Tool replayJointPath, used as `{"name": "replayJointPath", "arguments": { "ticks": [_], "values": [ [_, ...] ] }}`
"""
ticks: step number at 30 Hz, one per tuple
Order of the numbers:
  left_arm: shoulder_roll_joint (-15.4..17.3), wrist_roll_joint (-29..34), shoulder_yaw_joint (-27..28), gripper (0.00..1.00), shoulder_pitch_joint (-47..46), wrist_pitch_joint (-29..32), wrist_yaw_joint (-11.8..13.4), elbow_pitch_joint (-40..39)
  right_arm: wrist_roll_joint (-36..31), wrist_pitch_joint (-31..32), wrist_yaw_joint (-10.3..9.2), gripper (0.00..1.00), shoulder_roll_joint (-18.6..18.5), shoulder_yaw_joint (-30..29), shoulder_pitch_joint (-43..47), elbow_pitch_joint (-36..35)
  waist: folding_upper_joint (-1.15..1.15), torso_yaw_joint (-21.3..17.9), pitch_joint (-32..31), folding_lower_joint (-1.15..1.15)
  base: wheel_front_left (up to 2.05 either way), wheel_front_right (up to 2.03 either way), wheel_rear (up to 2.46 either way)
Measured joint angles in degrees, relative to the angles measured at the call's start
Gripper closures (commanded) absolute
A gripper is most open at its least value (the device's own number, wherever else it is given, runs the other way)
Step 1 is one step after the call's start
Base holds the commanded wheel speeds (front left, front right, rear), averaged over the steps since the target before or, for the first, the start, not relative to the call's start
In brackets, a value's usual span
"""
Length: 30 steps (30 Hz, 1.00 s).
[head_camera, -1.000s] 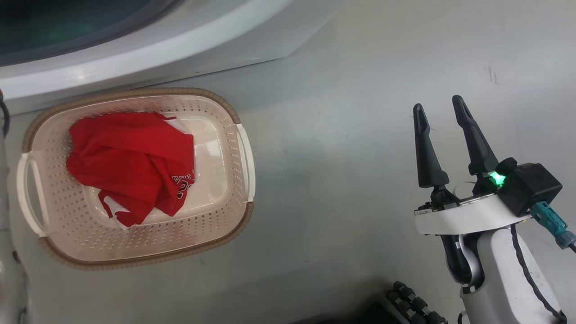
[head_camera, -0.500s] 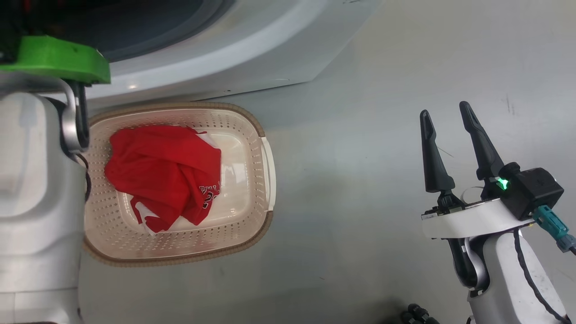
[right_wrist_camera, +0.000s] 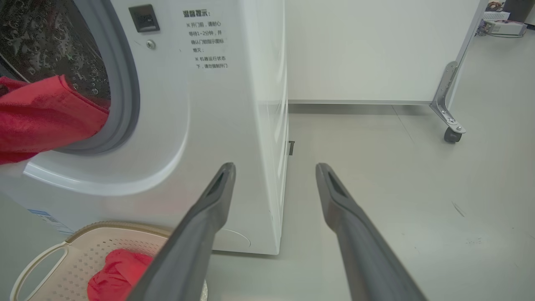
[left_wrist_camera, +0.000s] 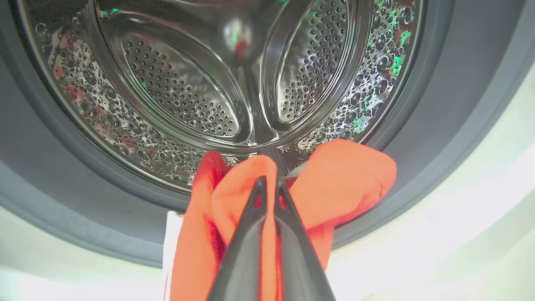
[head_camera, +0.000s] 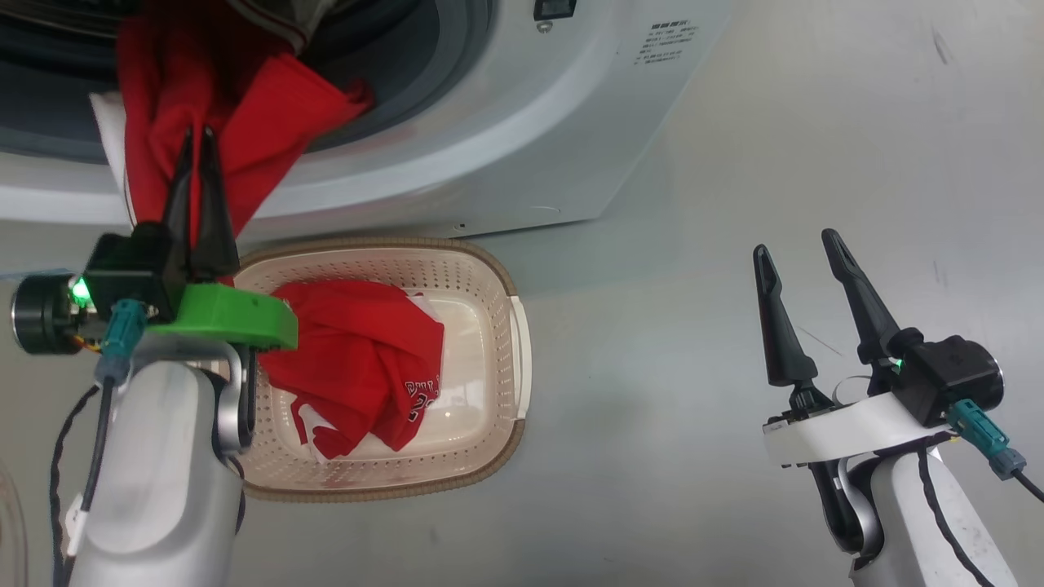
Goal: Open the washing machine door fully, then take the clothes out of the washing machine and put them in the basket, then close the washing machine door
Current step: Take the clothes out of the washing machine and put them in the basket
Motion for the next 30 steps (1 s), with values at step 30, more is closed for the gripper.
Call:
{"name": "replayJointPath", "arguments": {
  "ticks": [30],
  "values": [
    [-0.8, -2.4, -4.2, 1.00, 22.6, 2.0, 0.3, -13.4, -0.2, 0.0, -0.11, 0.00, 0.1, 1.8, 7.3, 0.3, 0.00, 2.4, -14.5, 0.00, 0.00, 0.00, 0.00]
  ]
}}
